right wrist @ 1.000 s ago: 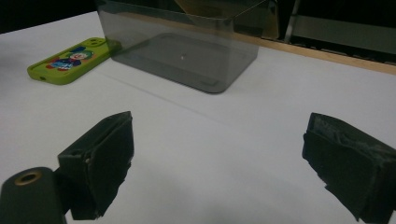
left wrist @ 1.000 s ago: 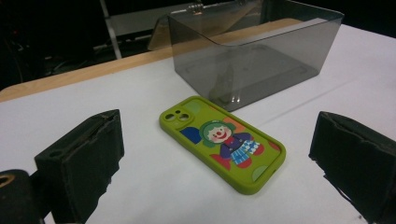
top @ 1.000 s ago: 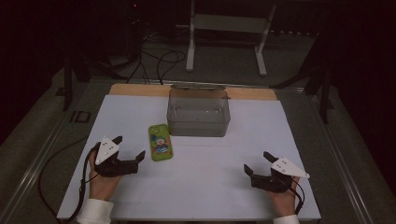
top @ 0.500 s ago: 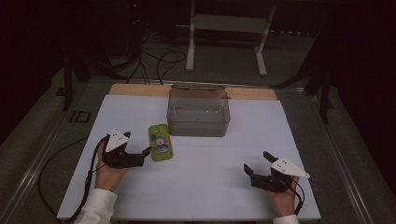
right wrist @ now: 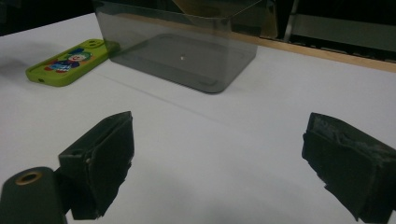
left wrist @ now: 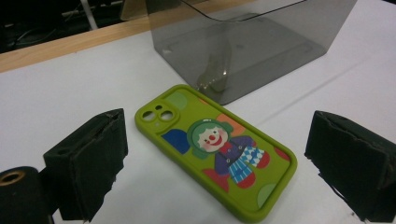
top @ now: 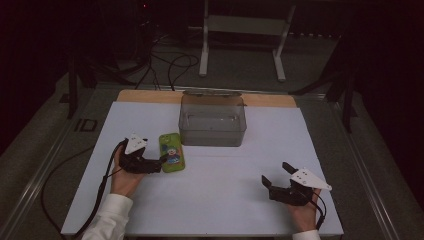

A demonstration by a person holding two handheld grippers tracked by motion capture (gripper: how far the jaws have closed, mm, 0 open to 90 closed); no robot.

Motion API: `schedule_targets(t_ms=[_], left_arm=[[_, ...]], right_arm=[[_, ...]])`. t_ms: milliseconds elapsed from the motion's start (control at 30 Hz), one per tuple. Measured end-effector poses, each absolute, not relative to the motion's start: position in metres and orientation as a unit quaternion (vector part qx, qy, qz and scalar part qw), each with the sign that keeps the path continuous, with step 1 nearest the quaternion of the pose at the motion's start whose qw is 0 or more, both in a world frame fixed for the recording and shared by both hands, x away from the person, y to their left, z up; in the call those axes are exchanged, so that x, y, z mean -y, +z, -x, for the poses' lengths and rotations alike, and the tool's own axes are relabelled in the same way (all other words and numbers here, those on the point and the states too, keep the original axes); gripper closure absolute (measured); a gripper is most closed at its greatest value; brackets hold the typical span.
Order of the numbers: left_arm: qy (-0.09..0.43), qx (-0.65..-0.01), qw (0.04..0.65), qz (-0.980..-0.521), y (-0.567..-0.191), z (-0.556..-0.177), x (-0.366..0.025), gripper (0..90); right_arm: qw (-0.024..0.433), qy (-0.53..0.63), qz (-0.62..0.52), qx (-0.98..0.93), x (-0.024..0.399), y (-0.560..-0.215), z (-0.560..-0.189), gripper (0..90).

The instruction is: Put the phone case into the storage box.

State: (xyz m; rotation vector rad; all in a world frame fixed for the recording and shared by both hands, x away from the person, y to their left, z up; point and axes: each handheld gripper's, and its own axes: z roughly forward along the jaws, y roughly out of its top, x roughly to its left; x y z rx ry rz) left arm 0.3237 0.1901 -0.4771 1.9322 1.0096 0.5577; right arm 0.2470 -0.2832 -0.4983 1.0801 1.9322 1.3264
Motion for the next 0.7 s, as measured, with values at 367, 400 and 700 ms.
schedule_targets(t_ms=[367,400,700], left_arm=[[0.218,-0.396,0.418,-0.788,-0.48,-0.343,-0.174,6.9],[0.219,-0.395,0.416,-0.789,-0.48,-0.344,-0.171,6.9],[0.215,-0.384,0.413,-0.797,-0.48,-0.356,-0.154,6.9]], right_arm=[[0.276,0.494,-0.402,-0.72,0.283,-0.498,-0.247,9.3],[0.276,0.493,-0.401,-0.721,0.283,-0.498,-0.247,9.3],[0.275,0.493,-0.401,-0.721,0.283,-0.498,-0.247,9.3]])
